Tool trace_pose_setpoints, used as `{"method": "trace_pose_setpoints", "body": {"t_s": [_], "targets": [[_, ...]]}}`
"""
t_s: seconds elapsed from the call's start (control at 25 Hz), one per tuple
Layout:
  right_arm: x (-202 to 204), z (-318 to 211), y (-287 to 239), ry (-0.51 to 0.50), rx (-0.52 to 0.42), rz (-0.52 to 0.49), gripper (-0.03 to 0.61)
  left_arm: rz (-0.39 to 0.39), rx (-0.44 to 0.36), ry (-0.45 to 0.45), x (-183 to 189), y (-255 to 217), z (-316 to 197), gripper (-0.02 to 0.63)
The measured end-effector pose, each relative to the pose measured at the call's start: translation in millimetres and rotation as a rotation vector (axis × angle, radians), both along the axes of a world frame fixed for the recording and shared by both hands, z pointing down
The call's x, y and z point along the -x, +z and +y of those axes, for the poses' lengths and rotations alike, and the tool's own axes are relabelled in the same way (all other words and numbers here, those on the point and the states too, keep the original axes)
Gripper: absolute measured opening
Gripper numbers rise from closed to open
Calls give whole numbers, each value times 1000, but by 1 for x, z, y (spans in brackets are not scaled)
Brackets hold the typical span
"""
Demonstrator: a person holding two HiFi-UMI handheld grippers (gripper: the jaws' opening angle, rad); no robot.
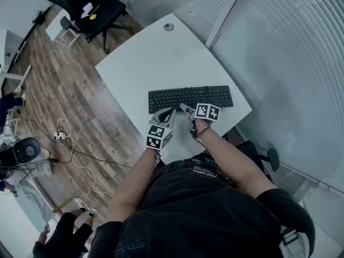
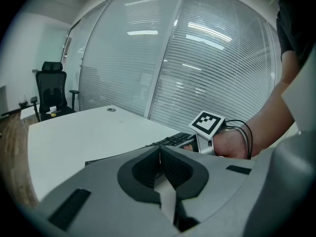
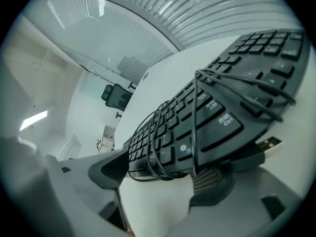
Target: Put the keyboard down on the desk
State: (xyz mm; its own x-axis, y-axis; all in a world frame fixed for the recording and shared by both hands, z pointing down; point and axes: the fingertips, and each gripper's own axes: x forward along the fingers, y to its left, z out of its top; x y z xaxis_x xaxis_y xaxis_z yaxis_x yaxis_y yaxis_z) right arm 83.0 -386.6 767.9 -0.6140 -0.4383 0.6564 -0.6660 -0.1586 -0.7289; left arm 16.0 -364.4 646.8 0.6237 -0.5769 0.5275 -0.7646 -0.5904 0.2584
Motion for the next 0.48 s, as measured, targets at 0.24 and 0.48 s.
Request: {"method": "trace_pose_setpoints", "body": {"t_s": [0.24, 0.48], "targets": [[-1, 16, 1, -1, 21, -18, 356, 0, 3, 7, 2, -1, 14, 17], [1, 43, 1, -9, 29, -16, 357, 6, -12, 16, 5, -7, 26, 15]]}}
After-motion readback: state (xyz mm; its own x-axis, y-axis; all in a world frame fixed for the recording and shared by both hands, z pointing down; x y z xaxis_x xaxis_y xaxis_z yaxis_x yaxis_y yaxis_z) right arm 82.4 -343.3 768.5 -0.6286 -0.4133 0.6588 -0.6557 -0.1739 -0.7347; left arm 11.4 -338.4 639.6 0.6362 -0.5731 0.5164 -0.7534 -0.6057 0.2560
